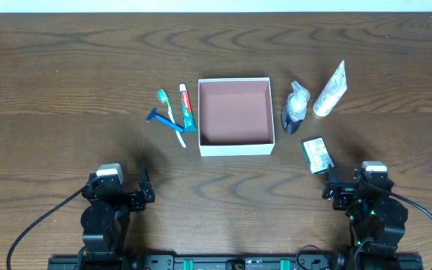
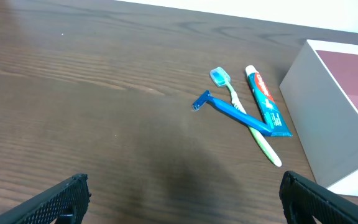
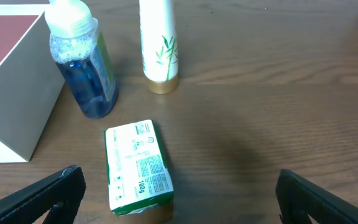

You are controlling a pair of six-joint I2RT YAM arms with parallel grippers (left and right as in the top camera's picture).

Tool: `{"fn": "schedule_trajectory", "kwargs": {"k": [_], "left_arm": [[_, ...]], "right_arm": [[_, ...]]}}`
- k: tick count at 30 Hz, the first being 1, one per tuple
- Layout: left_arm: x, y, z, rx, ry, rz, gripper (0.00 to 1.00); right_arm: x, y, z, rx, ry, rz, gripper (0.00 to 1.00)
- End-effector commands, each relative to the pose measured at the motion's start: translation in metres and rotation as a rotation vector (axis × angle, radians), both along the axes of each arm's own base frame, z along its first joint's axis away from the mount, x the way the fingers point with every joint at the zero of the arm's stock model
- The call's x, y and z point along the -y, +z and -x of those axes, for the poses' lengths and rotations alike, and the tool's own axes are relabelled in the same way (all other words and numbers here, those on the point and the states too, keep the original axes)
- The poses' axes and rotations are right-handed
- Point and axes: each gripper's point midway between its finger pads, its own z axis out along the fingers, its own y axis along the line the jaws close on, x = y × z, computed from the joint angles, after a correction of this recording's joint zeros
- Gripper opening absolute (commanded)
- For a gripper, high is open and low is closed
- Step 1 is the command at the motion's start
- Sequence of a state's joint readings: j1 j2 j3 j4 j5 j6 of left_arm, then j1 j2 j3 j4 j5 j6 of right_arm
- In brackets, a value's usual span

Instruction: Pack container

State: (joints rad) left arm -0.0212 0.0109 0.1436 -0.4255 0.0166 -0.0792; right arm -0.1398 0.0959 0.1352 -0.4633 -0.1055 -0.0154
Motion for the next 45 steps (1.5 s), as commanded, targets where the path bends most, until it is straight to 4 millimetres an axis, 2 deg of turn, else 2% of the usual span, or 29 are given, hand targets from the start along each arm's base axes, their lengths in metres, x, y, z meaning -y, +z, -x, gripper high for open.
{"fn": "schedule_trajectory", "kwargs": {"k": [1, 7, 14, 18, 22, 28, 35, 40, 42, 45], "left_arm": [[-0.001, -0.008, 0.000, -0.014, 0.009, 0.007, 0.98], [-0.001, -0.008, 0.000, -0.015, 0.009, 0.007, 0.98], [-0.001, -0.008, 0.000, -0.014, 0.009, 0.007, 0.98], [-0.001, -0.008, 0.000, -0.014, 0.009, 0.007, 0.98], [-0.001, -0.008, 0.000, -0.014, 0.009, 0.007, 0.98], [-0.001, -0.008, 0.000, -0.014, 0.009, 0.007, 0.98], [-0.001, -0.008, 0.000, -0.014, 0.009, 0.007, 0.98], [-0.001, -0.008, 0.000, -0.014, 0.009, 0.007, 0.98], [-0.001, -0.008, 0.000, -0.014, 0.009, 0.007, 0.98], [-0.001, -0.008, 0.000, -0.014, 0.009, 0.007, 0.98]], "right_arm": [[-0.003, 0.000, 0.000, 0.006, 0.018, 0.004, 0.99], [-0.003, 0.005, -0.002, 0.028, 0.018, 0.005, 0.99], [-0.022, 0.007, -0.002, 0.031, 0.066, -0.172, 0.99], [-0.041, 0.021, -0.004, 0.078, 0.163, -0.245, 0.99], [-0.040, 0.035, -0.006, 0.093, 0.160, -0.239, 0.99], [-0.033, 0.074, -0.021, 0.047, 0.125, -0.237, 0.99], [-0.027, 0.117, -0.067, -0.160, 0.116, -0.247, 0.99], [-0.022, 0.163, -0.101, -0.302, 0.146, -0.203, 0.99], [-0.022, 0.183, -0.110, -0.340, 0.152, -0.206, 0.99], [-0.031, 0.206, -0.117, -0.377, 0.202, -0.249, 0.99]]}}
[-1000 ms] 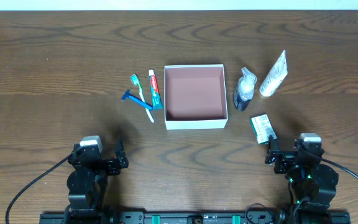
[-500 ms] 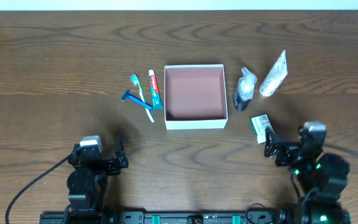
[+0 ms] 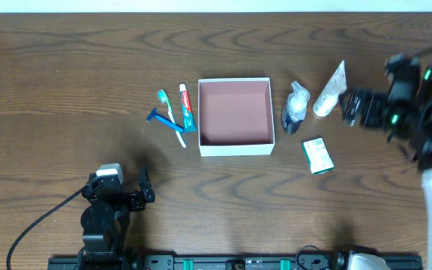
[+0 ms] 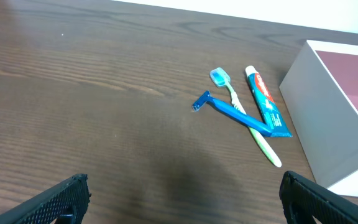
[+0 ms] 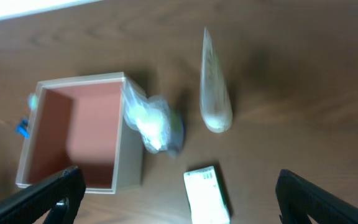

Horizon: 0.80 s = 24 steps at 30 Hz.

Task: Pack container
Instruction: 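Reach the right gripper to the white lotion tube and grasp it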

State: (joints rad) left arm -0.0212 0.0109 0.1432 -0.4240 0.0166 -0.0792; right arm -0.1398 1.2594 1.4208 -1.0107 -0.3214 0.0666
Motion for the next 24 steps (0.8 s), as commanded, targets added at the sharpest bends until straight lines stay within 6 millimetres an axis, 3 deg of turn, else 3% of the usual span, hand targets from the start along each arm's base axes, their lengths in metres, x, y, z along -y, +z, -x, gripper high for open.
{"fn": "schedule_trajectory", "kwargs": {"k": [1, 4, 8, 11, 19, 22, 24], "left_arm": [[-0.001, -0.008, 0.000, -0.015, 0.009, 0.007, 0.98], [-0.001, -0.008, 0.000, -0.015, 0.009, 0.007, 0.98], [-0.001, -0.008, 0.000, -0.015, 0.009, 0.007, 0.98], [-0.001, -0.008, 0.000, -0.015, 0.009, 0.007, 0.98], [-0.001, -0.008, 0.000, -0.015, 0.009, 0.007, 0.98], [-0.001, -0.008, 0.000, -0.015, 0.009, 0.007, 0.98], [-0.001, -0.008, 0.000, -0.015, 0.009, 0.007, 0.98]], "right_arm": [[-0.011, 0.036, -0.011, 0.046, 0.079, -0.022, 0.99], [-0.008, 0.051, -0.023, 0.068, 0.055, -0.026, 0.99], [0.001, 0.051, -0.037, 0.033, -0.015, -0.032, 0.99], [-0.004, 0.033, -0.046, -0.031, -0.004, -0.026, 0.99], [-0.011, -0.038, -0.074, -0.223, -0.008, 0.089, 0.98], [-0.011, -0.056, -0.085, -0.252, -0.009, 0.102, 0.91], [-0.011, -0.067, -0.090, -0.273, -0.008, 0.102, 0.80]]}}
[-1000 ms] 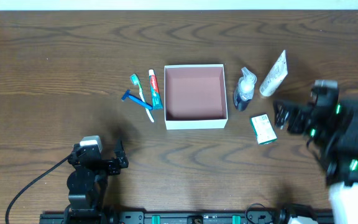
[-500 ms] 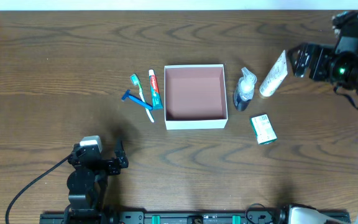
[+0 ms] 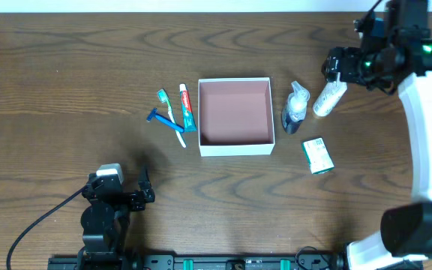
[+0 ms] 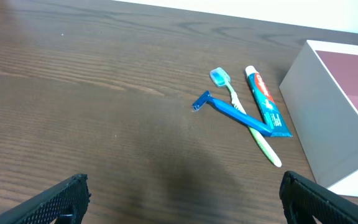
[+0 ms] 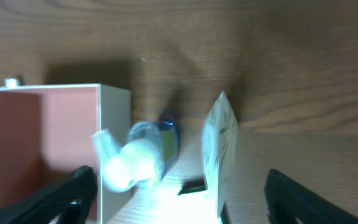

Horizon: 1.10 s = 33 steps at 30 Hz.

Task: Pack container
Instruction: 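Reach the right gripper to the white lotion tube and grasp it, then carry the lotion tube into the box and release it upright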

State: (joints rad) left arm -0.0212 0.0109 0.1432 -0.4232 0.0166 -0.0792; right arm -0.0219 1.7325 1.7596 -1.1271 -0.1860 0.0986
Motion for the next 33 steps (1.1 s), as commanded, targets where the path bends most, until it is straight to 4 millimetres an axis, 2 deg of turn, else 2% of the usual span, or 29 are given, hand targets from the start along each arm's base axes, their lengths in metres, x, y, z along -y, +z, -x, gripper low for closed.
{"fn": "schedule_trajectory", "kwargs": {"k": [1, 2, 6, 10, 16, 19, 22, 24, 27, 30, 33], "left_arm": [[-0.001, -0.008, 0.001, -0.017, 0.009, 0.007, 0.98], [-0.001, -0.008, 0.001, -0.016, 0.009, 0.007, 0.98], [-0.001, -0.008, 0.001, -0.016, 0.009, 0.007, 0.98], [-0.001, -0.008, 0.001, -0.016, 0.009, 0.007, 0.98], [-0.001, -0.008, 0.001, -0.016, 0.009, 0.007, 0.98], [-0.001, -0.008, 0.001, -0.016, 0.009, 0.007, 0.98], [-0.001, -0.008, 0.001, -0.016, 0.009, 0.007, 0.98], [-0.001, -0.008, 0.001, -0.016, 0.009, 0.007, 0.98], [-0.001, -0.008, 0.001, -0.016, 0.009, 0.007, 0.98], [-0.001, -0.008, 0.001, -0.016, 0.009, 0.007, 0.98], [-0.001, -0.008, 0.001, -0.016, 0.009, 0.007, 0.98]], "right_arm": [[0.004, -0.011, -0.009, -0.019, -0.022, 0.031, 0.75], [0.004, -0.016, -0.011, -0.029, -0.026, 0.031, 0.70], [0.007, -0.031, -0.014, -0.068, -0.052, 0.036, 0.61], [0.009, -0.042, -0.014, -0.099, -0.058, 0.050, 0.58], [0.018, -0.042, -0.019, -0.082, -0.082, 0.091, 0.35], [0.022, -0.041, -0.019, -0.078, -0.092, 0.113, 0.16], [0.026, -0.037, -0.021, -0.063, -0.103, 0.134, 0.07], [0.027, -0.032, -0.023, -0.053, -0.108, 0.141, 0.01], [0.030, -0.012, -0.025, -0.023, -0.115, 0.155, 0.01], [0.035, 0.025, -0.028, 0.040, -0.134, 0.187, 0.01], [0.024, 0.069, -0.027, 0.114, -0.115, 0.183, 0.01]]}}
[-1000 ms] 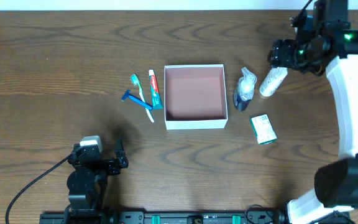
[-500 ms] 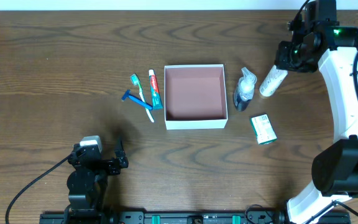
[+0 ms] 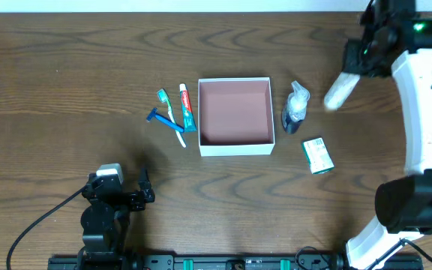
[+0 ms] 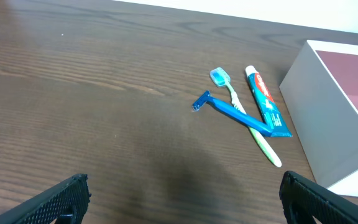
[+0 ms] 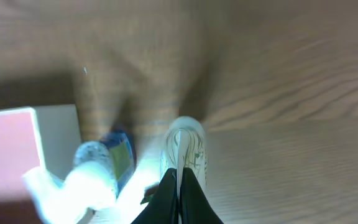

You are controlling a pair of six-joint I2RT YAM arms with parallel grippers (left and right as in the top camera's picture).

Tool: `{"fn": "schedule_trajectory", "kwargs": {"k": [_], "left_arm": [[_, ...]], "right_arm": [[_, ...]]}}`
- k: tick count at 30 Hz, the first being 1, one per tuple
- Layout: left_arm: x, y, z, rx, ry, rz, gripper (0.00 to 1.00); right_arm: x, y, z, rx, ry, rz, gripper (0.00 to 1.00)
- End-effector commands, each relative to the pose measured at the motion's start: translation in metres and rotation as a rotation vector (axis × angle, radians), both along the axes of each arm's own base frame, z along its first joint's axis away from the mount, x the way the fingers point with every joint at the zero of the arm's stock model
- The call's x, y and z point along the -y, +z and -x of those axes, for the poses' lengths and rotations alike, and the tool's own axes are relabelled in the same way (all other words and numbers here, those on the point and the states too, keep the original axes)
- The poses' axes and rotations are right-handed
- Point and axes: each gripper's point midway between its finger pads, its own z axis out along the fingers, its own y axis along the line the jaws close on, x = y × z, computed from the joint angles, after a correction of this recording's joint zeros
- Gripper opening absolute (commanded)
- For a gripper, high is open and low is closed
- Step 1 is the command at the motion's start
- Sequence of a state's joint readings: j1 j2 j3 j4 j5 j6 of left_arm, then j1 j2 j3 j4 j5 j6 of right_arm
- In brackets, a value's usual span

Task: Pack container
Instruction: 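Carry the lotion tube into the box and release it upright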

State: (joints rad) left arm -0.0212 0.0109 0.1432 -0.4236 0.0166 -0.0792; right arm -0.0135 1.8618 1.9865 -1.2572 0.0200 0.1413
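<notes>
The white box [image 3: 235, 142] with a pink inside stands open at mid-table. A white tube with green leaf print [image 3: 337, 91] hangs tilted to the right of the blue bottle [image 3: 294, 109]. My right gripper [image 3: 350, 66] is shut on the tube's flat crimped end. In the right wrist view its fingers [image 5: 179, 186] pinch the tube [image 5: 190, 146] above the bottle [image 5: 98, 168]. The green soap carton [image 3: 317, 155] lies in front of the bottle. Toothbrush [image 3: 167, 109], blue razor [image 3: 163, 121] and toothpaste [image 3: 187, 107] lie left of the box. My left gripper [image 4: 182, 199] rests open near the front edge.
The dark wood table [image 3: 66, 75] runs bare to the left and back. The box's white wall [image 4: 319, 121] rises to the right in the left wrist view. The right arm [image 3: 426, 97] reaches along the table's right side.
My right gripper was open over the tube's back end and is now shut on its crimped end. The tube has shifted a little right, away from the bottle. The left arm is unchanged.
Both arms first rested open at the front edge. The right gripper then stood open at the far right, beyond the tube, then open over the tube's back end. Now it grips that end. Left arm and the other items never moved.
</notes>
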Motion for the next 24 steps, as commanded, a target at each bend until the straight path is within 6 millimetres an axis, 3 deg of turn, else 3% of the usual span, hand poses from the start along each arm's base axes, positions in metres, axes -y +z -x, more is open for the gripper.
{"fn": "schedule_trajectory", "kwargs": {"k": [1, 7, 13, 18, 24], "left_arm": [[-0.001, -0.008, 0.001, -0.016, 0.009, 0.007, 0.98], [-0.001, -0.008, 0.001, -0.016, 0.009, 0.007, 0.98], [-0.001, -0.008, 0.001, -0.016, 0.009, 0.007, 0.98], [-0.001, -0.008, 0.001, -0.016, 0.009, 0.007, 0.98], [-0.001, -0.008, 0.001, -0.016, 0.009, 0.007, 0.98]], "right_arm": [[-0.015, 0.073, -0.005, 0.173, 0.033, 0.022, 0.01], [-0.079, 0.136, 0.021, 0.275, 0.153, -0.046, 0.01], [-0.147, 0.163, 0.041, 0.349, 0.314, -0.079, 0.01], [-0.181, 0.153, 0.046, 0.323, 0.359, -0.106, 0.01], [-0.206, 0.106, 0.037, 0.191, 0.355, -0.104, 0.01]]}}
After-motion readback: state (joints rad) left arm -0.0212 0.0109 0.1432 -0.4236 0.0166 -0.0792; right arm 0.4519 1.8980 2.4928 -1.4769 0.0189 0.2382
